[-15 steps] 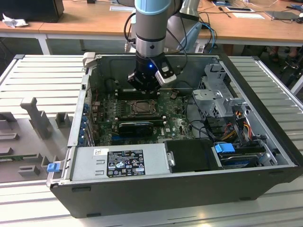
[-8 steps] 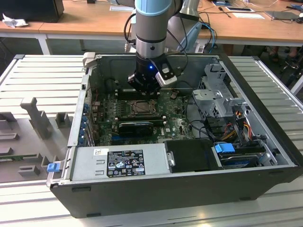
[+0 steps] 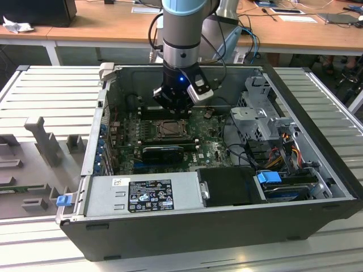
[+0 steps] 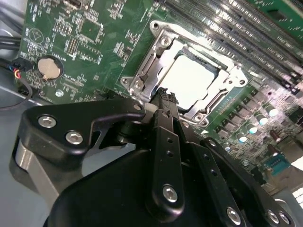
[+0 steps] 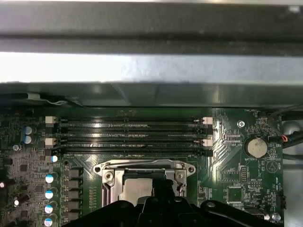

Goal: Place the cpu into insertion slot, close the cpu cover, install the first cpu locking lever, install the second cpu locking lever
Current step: 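Install the second cpu locking lever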

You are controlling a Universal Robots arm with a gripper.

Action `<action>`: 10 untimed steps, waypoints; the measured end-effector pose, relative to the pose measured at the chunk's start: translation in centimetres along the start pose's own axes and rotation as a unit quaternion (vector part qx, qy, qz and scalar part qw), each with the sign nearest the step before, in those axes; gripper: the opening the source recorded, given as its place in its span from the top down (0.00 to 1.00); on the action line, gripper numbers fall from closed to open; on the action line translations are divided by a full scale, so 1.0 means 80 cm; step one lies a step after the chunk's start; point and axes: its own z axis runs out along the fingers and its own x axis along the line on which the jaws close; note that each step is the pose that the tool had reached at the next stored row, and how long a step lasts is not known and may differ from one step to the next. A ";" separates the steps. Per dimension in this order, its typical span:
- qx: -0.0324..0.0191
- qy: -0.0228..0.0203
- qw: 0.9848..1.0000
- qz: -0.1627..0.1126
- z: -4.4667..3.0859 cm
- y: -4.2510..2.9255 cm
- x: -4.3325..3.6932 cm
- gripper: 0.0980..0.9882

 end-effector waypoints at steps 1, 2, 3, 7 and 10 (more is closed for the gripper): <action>0.000 0.000 1.000 0.000 -0.0001 -0.0021 0.000 0.99; 0.000 0.000 1.000 0.000 -0.0004 -0.0028 0.000 0.99; 0.000 0.000 1.000 0.000 -0.0017 -0.0032 0.000 0.99; 0.000 0.000 1.000 0.000 -0.0149 -0.0035 0.000 0.99; 0.000 0.000 1.000 0.000 -0.0154 -0.0093 0.000 0.99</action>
